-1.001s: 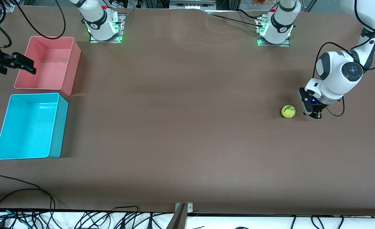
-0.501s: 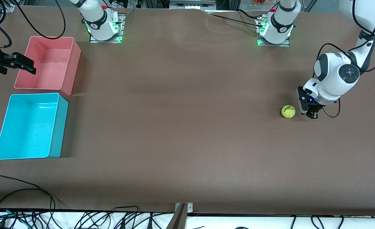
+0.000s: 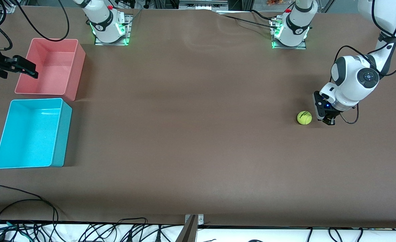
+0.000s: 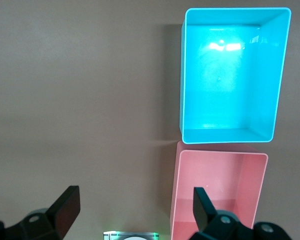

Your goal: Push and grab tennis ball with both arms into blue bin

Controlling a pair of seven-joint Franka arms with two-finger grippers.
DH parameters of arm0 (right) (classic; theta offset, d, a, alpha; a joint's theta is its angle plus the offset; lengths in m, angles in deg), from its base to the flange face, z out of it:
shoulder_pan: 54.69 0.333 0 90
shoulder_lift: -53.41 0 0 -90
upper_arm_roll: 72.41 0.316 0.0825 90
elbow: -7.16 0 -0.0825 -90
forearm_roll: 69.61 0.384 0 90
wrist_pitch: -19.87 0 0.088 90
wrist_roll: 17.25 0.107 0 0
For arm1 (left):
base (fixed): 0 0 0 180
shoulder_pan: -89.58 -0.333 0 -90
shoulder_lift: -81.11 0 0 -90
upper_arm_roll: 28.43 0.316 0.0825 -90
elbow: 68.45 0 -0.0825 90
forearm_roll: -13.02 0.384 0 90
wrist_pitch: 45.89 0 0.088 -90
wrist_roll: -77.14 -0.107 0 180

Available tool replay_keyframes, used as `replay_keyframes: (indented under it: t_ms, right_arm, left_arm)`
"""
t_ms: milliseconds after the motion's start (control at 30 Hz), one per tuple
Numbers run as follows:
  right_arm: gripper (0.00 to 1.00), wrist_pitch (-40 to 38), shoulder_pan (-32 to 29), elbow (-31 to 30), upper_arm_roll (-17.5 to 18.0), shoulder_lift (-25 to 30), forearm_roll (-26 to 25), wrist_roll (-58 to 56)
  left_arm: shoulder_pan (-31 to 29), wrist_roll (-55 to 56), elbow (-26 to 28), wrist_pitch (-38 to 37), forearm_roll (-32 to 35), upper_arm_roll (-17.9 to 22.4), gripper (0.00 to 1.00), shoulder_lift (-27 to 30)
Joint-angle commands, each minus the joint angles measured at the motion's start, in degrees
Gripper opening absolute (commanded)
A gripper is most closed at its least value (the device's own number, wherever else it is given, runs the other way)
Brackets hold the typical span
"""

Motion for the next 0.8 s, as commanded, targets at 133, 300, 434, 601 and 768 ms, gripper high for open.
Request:
replay_keyframes:
  t_ms: [133, 300, 434, 601, 768]
  right_arm:
    - [1.00, -1.13, -0.46, 1.23, 0.60, -0.06, -0.46, 0.27]
    - [1.00, -1.13, -0.46, 1.23, 0.60, -0.06, -0.46, 0.27]
    - [1.00, -1.13, -0.46, 1.23, 0.60, -0.06, -0.46, 0.27]
    - [1.00, -1.13, -0.46, 1.23, 0.60, -0.06, -0.46, 0.27]
    - [1.00, -1.13, -0.46, 1.23, 0.60, -0.06, -0.46, 0.27]
  left_arm:
    - [0.09, 0.58, 1.42, 0.46, -0.88, -0.04, 0.00, 0.08]
    - [0.09, 2.16, 2.12, 0.46, -0.88, -0.04, 0.00, 0.08]
    - [0.09, 2.43, 2.12, 0.46, -0.88, -0.04, 0.00, 0.08]
    - [0.09, 2.51, 2.12, 0.46, -0.88, 0.04, 0.00, 0.08]
    - [0.09, 2.52, 2.12, 0.46, -0.79, -0.04, 0.00, 0.08]
